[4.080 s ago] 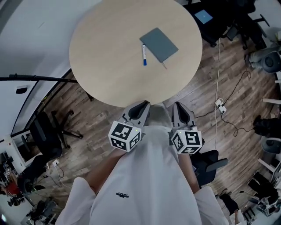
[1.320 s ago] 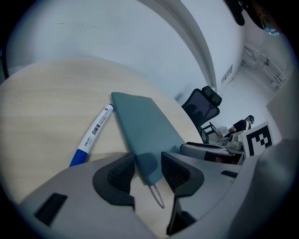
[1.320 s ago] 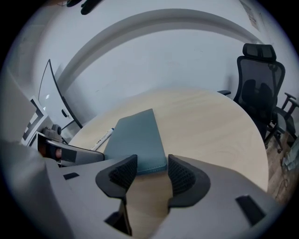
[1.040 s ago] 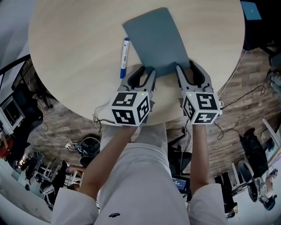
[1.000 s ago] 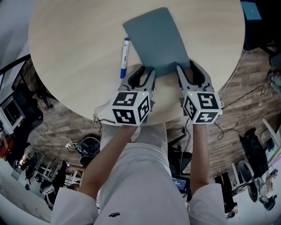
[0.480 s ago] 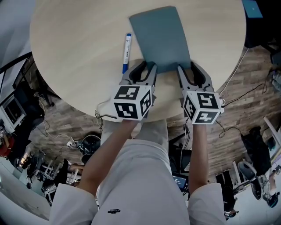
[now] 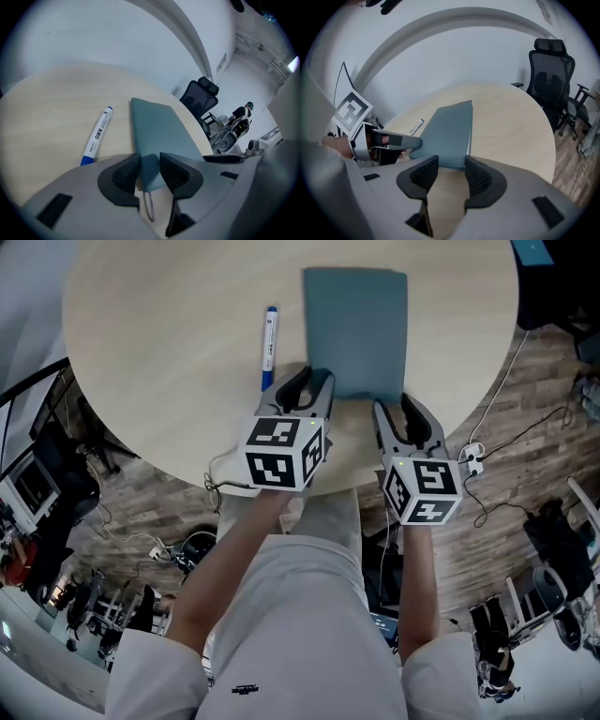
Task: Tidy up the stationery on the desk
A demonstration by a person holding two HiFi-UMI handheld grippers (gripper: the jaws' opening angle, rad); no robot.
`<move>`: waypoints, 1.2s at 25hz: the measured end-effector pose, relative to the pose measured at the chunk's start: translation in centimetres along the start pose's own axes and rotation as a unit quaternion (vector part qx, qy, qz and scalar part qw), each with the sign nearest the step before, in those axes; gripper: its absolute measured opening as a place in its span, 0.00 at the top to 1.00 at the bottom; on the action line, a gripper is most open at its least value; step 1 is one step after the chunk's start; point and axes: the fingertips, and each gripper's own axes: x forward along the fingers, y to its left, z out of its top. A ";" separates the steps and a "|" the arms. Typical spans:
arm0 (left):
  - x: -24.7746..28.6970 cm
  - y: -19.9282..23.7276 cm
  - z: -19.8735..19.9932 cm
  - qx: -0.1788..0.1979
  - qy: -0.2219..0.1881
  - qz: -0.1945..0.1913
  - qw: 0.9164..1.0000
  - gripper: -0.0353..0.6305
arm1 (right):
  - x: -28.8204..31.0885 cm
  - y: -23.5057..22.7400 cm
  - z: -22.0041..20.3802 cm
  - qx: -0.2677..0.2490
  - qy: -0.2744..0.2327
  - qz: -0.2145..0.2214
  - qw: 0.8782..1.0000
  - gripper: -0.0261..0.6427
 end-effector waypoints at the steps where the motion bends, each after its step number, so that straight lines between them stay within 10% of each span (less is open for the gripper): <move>1: 0.0 -0.1 -0.1 0.002 0.002 -0.002 1.000 0.73 | -0.2 0.1 -0.3 0.003 0.002 -0.001 1.000 0.66; 17: -1.5 -0.9 -2.4 0.019 0.025 -0.029 0.999 0.73 | -1.4 1.2 -4.4 0.063 0.036 -0.018 0.997 0.66; 30: -6.7 0.1 0.1 0.065 -0.028 -0.005 0.997 0.73 | -4.6 3.4 -1.6 0.064 -0.035 -0.076 0.994 0.66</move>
